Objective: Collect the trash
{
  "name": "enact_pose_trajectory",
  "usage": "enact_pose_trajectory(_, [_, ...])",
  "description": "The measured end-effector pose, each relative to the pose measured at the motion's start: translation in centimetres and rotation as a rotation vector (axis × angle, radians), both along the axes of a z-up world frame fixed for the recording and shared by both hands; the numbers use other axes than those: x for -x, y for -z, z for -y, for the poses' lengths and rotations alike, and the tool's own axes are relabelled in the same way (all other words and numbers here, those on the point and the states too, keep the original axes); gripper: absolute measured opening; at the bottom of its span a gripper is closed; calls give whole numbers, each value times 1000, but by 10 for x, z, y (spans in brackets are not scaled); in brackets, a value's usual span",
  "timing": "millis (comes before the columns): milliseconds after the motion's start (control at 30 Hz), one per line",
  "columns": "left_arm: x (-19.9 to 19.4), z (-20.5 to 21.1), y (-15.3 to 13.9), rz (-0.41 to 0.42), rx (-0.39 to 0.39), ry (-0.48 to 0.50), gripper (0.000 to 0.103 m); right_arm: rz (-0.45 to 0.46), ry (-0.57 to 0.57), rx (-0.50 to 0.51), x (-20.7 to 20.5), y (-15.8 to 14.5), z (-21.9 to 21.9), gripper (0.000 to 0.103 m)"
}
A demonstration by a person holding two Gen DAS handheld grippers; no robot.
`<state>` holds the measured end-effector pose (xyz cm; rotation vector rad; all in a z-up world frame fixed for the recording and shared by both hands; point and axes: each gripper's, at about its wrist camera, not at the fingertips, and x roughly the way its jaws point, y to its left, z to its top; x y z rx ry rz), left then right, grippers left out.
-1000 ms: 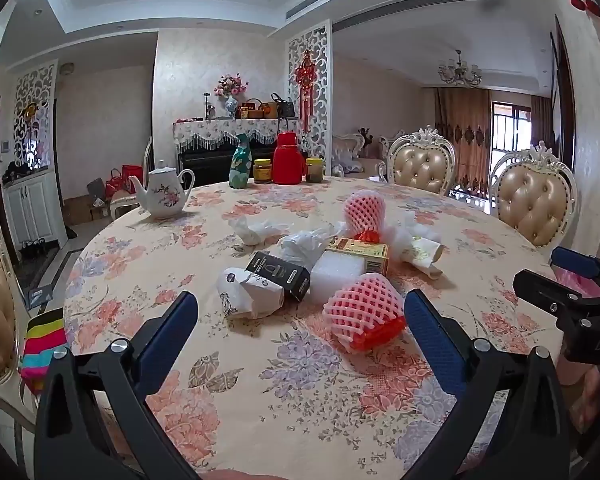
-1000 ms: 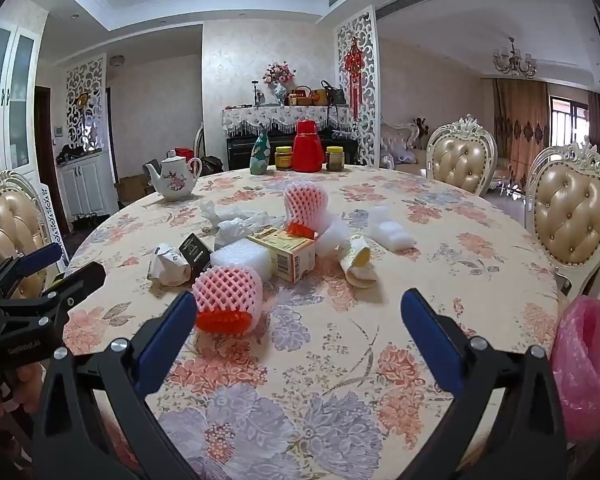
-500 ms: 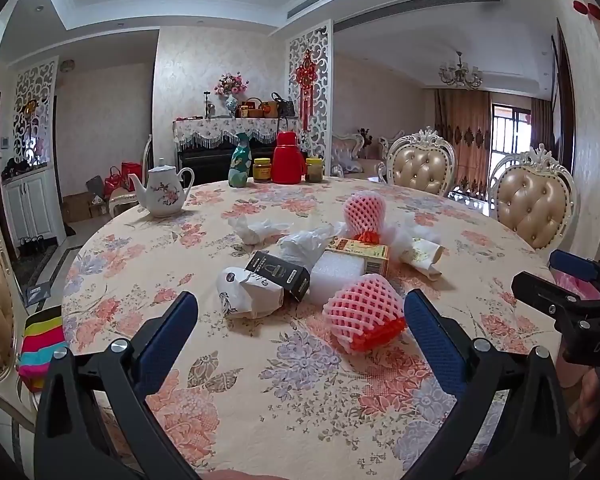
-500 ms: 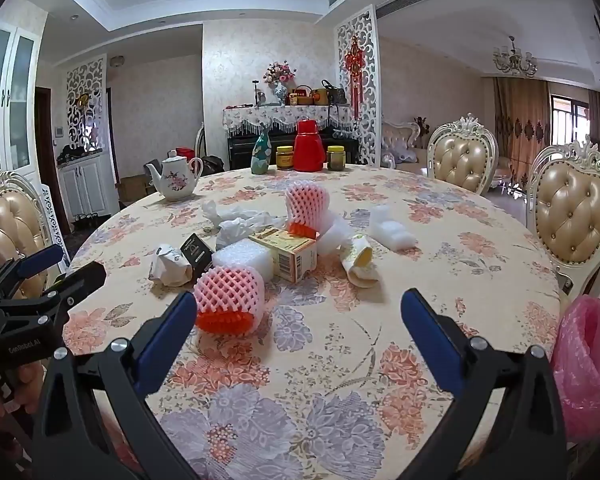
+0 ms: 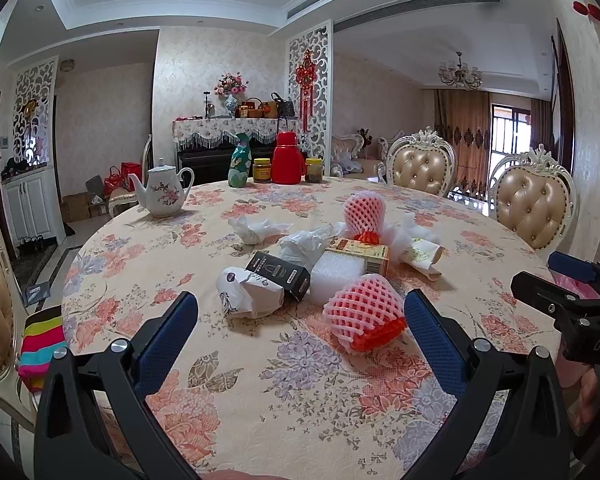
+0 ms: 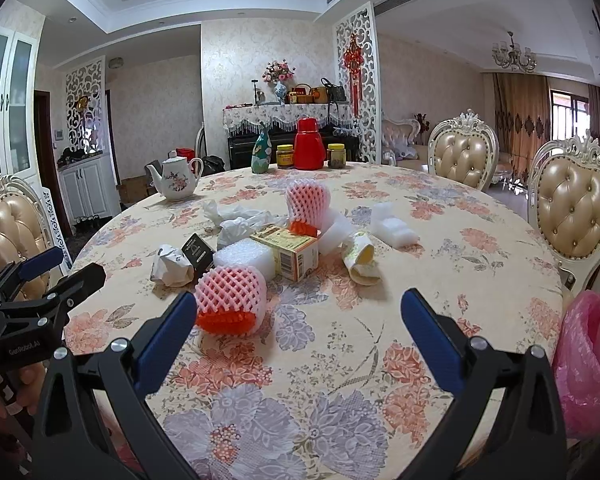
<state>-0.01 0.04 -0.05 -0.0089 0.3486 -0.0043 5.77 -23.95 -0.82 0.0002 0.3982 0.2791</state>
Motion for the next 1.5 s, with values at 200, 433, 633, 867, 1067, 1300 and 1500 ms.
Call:
enact_pose_trajectory(200, [0, -1, 1, 0, 0, -2, 97, -4, -1, -4, -2, 1, 1, 99])
enact_pose_trajectory(433, [0, -2, 1, 0, 2, 0, 97, -4, -3, -6, -2, 3, 0, 99])
enact_pose_trajectory(633, [0, -2, 1, 0, 2, 0, 97, -6, -5, -10, -1, 4, -1, 99])
enact_pose_trajectory(867, [-3, -1, 3, 0, 2, -1, 97, -8, -7, -11, -1, 5, -1, 99])
enact_pose_trajectory(1067, [-3, -1, 3, 0, 3, -1, 97, -13, -9, -18, -2, 6, -1, 99])
enact_pose_trajectory(1300, [-3, -1, 3, 0, 4, -2, 97, -12, -8, -18, -2, 6, -2, 99])
enact_pose_trajectory(1500, [-3, -2, 3, 0, 5, -1, 97, -13, -10, -20, -2, 6, -2, 99])
